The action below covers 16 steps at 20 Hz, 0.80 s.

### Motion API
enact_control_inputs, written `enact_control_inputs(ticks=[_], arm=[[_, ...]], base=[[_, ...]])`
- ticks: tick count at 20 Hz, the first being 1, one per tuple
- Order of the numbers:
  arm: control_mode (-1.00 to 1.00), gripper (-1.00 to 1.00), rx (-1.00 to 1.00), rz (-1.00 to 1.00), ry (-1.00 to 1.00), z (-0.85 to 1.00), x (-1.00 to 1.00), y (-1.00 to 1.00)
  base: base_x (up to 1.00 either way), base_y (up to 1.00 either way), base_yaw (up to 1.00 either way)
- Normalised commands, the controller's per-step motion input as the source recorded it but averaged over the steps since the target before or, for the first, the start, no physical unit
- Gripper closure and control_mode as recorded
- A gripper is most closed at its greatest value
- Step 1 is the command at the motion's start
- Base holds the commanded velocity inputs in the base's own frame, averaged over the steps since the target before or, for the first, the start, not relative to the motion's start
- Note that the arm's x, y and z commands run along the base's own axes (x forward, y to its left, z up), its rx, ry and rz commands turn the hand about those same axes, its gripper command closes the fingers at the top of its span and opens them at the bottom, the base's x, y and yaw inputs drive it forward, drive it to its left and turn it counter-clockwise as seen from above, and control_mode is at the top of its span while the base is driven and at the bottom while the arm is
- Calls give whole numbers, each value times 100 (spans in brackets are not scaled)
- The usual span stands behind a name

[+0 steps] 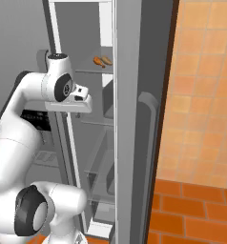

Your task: Place one sweet potato and one chicken drumstick in each tupperware on the nearby counter, to pack two identical lunches.

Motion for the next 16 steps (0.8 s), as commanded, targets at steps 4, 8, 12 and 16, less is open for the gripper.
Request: enact_control_inputs(ticks=[4,8,12,16], arm=[[-100,-100,0,0,-9,0,-37,0],[-100,-100,-3,-12,-10,-11,-13,-12],[-100,-100,-1,-16,-9,-30,30,-29],[-100,-100,1,-2,-1,-6,65,-51]], base=[[0,0,0],[0,0,0],[0,0,0],[0,0,0]])
